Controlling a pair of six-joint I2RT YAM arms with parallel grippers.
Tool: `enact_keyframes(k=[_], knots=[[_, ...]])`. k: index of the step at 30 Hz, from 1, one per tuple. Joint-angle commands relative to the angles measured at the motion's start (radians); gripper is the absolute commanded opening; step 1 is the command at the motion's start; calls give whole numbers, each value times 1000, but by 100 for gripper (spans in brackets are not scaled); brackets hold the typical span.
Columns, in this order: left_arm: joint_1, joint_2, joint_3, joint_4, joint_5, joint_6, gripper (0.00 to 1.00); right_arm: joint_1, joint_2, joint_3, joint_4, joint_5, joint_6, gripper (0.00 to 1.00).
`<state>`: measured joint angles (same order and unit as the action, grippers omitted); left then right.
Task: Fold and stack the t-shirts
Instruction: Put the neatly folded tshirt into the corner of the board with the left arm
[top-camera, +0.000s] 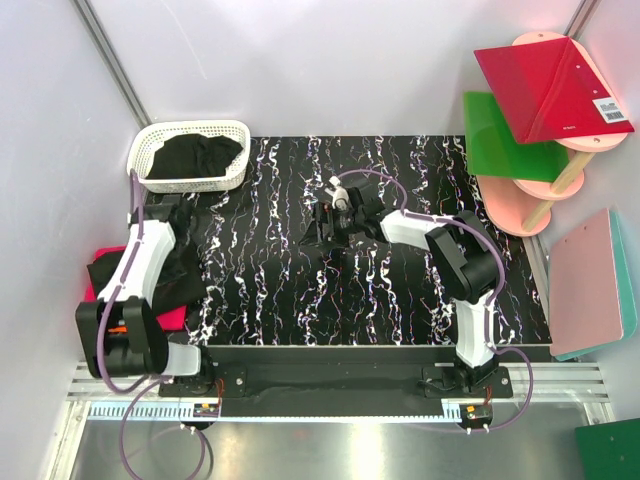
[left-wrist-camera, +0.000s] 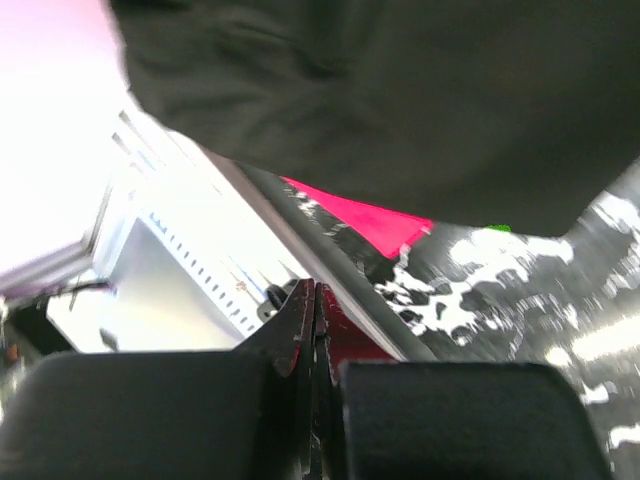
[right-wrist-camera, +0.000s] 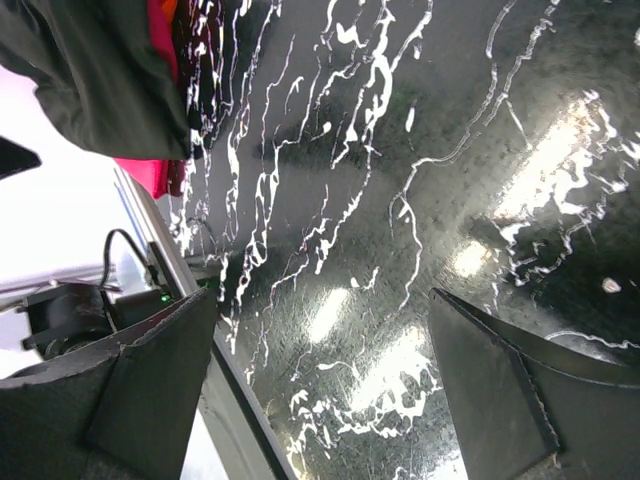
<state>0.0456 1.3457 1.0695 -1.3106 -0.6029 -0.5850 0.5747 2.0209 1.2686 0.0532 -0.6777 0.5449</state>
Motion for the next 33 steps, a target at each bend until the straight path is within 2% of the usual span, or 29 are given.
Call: enact_keyframes(k=[1, 5, 8, 13, 16, 24, 28, 33], knots=[[46, 69, 46, 52, -123, -27, 0, -24, -37, -28, 86, -63, 49, 94], [112, 189, 50, 70, -184, 5, 0, -33, -40, -41, 108, -74, 59, 94], [172, 312, 55, 82, -173, 25, 0, -51, -44, -51, 125, -86, 70, 94], [177, 554, 90, 94, -150, 30, 0, -82, -51, -77, 158, -120, 96, 94], [184, 641, 107, 115, -150, 42, 0, -98, -62, -98, 177, -123, 105, 94], [197, 670, 228, 119, -140, 97, 0, -127, -53, -97, 201, -145, 125, 94], [195, 733, 349, 113, -156, 145, 0, -151, -62, -98, 201, -141, 128, 94], [191, 819, 477, 116, -61, 206, 0, -177, -82, -101, 195, -135, 124, 94]])
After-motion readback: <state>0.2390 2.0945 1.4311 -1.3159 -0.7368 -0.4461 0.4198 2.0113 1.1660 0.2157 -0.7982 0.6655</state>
